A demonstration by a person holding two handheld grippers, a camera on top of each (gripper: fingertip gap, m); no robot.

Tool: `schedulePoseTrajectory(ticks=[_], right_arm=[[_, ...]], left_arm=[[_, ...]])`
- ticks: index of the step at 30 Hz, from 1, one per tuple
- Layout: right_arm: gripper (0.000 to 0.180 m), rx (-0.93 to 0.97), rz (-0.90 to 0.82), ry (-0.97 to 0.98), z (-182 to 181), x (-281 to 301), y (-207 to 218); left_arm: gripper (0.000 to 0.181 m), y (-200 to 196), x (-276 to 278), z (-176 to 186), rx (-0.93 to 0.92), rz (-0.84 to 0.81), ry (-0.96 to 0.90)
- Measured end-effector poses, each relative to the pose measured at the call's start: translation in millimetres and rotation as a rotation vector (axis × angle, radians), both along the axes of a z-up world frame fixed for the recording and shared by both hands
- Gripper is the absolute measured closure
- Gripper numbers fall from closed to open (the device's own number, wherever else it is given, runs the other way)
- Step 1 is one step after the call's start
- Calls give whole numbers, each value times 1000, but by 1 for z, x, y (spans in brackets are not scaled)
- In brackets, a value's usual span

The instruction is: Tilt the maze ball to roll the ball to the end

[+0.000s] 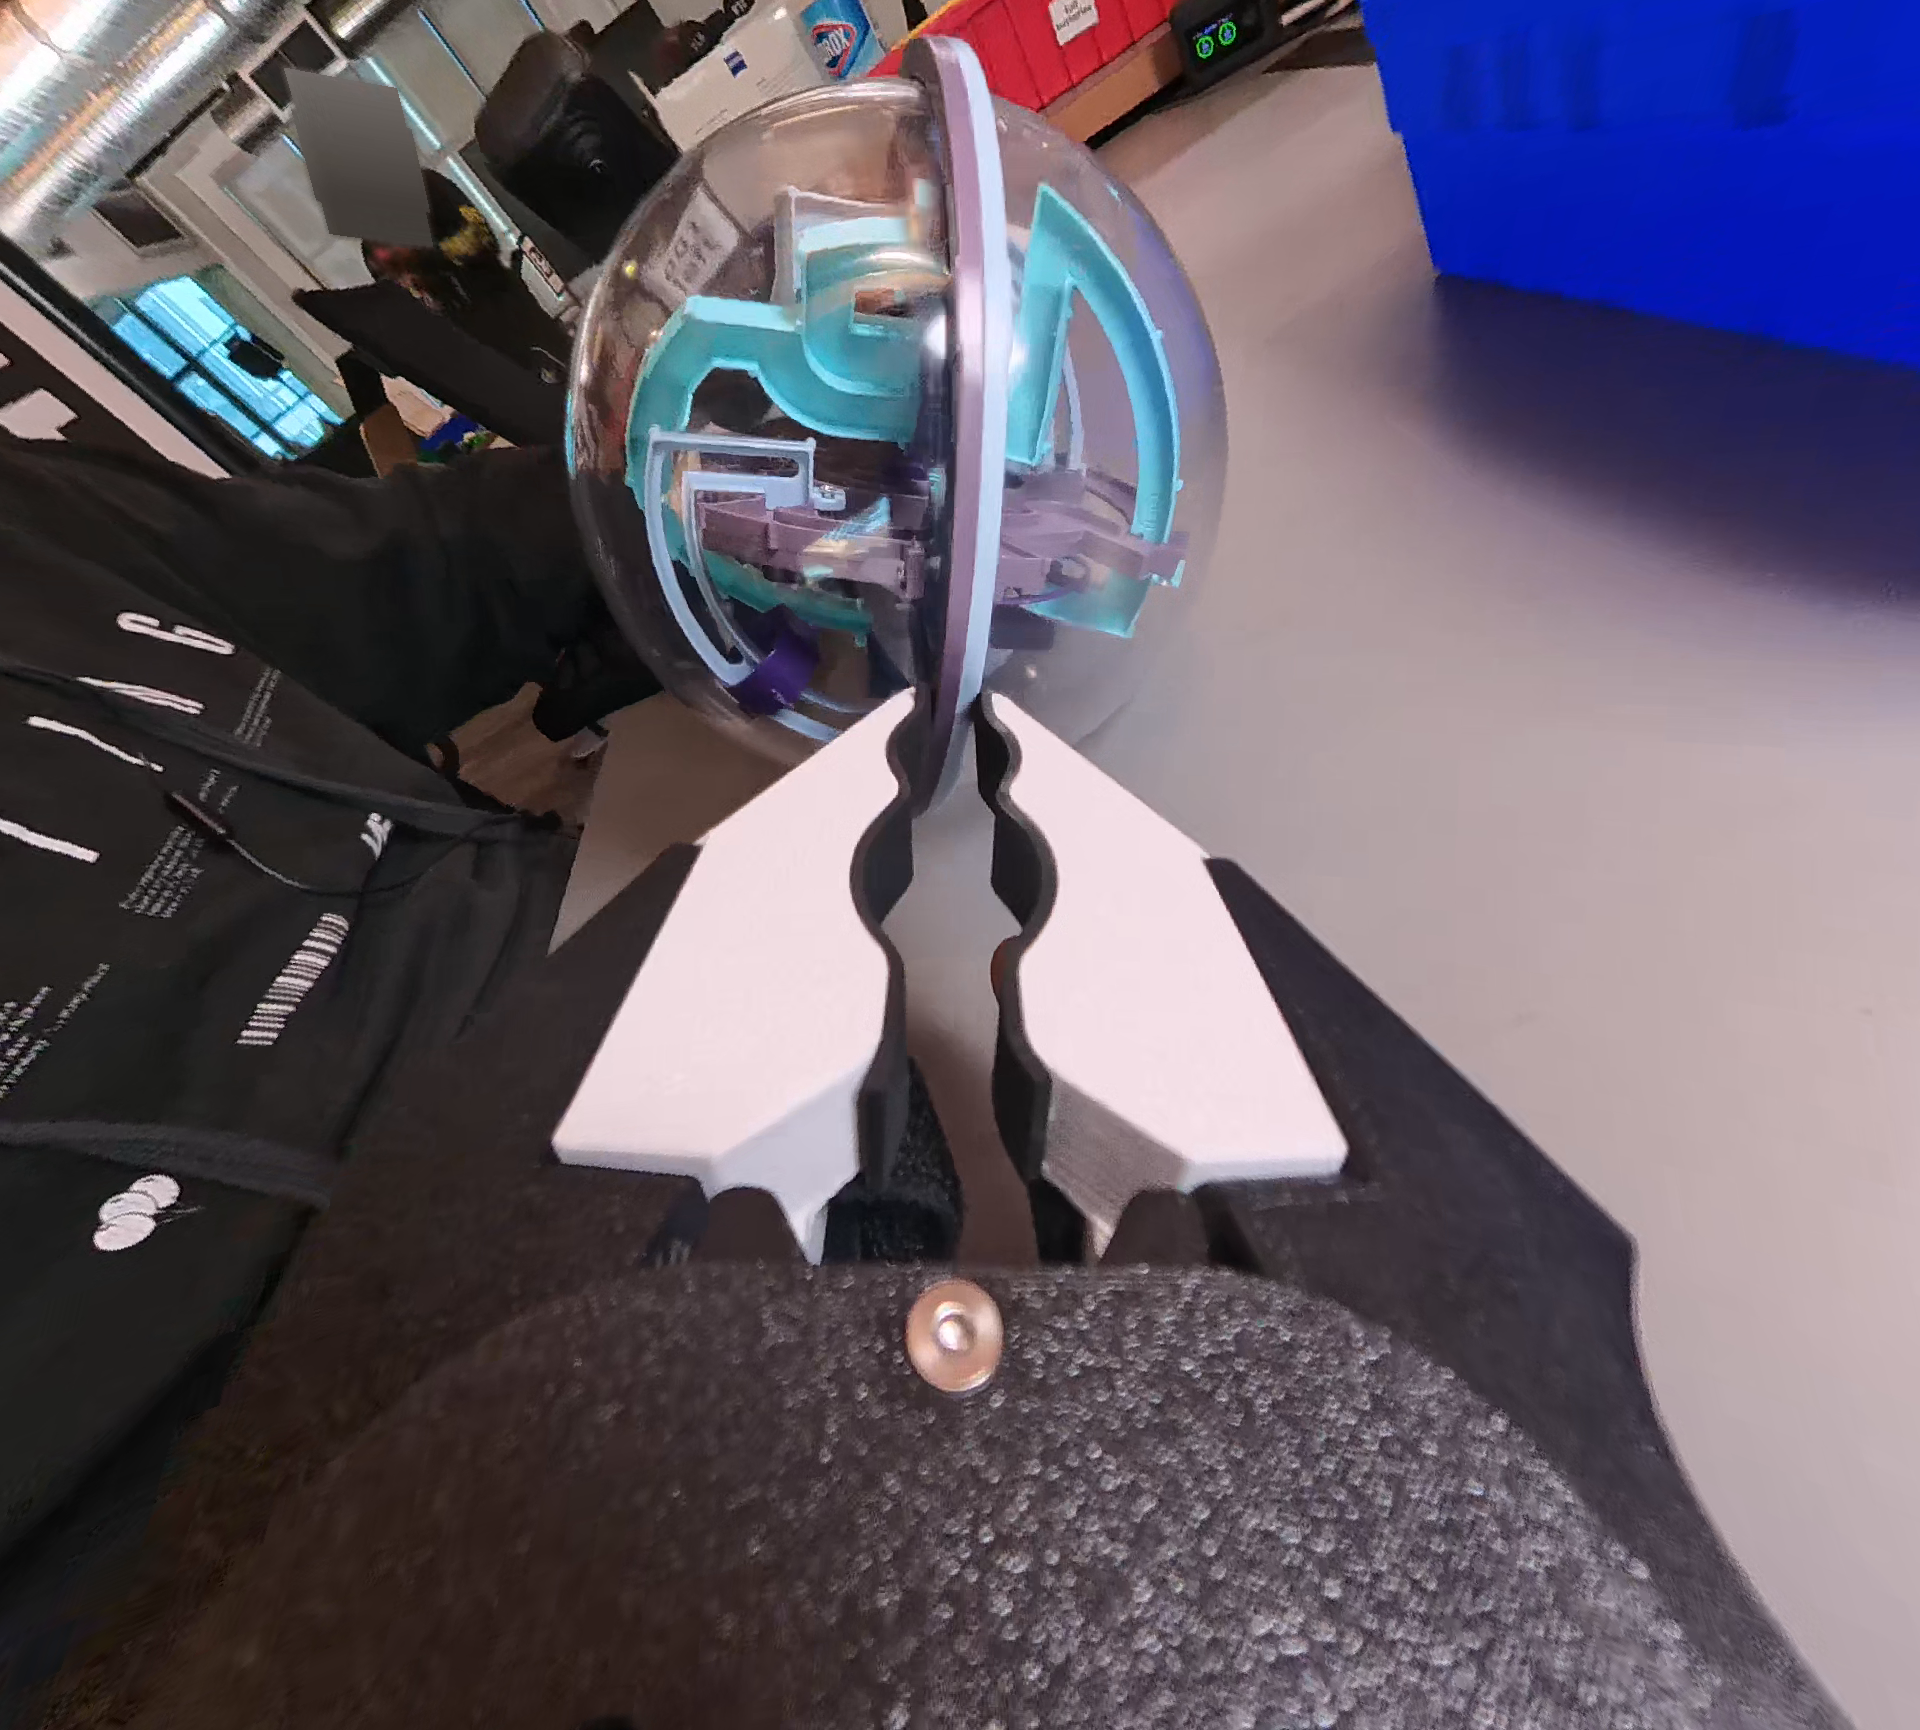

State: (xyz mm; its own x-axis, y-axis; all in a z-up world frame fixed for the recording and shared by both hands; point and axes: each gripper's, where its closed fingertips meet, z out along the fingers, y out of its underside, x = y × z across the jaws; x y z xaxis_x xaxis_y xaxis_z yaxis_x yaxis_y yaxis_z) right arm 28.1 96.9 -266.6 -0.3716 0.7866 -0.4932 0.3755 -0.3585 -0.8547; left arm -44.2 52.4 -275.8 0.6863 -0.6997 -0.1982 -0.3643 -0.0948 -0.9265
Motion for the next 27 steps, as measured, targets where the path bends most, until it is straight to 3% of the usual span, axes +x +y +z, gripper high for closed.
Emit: schedulePoseTrajectory(ticks=[6, 17, 27], right_arm=[[174, 130, -26, 187, 38, 1, -4], [174, 385, -98, 452, 122, 10, -9], [173, 476, -110, 555, 163, 19, -12]], left_arm=[[29, -2, -3, 24, 176, 43, 169], [29, -6, 2, 126, 505, 60, 551], [29, -8, 8, 168, 636, 111, 685]])
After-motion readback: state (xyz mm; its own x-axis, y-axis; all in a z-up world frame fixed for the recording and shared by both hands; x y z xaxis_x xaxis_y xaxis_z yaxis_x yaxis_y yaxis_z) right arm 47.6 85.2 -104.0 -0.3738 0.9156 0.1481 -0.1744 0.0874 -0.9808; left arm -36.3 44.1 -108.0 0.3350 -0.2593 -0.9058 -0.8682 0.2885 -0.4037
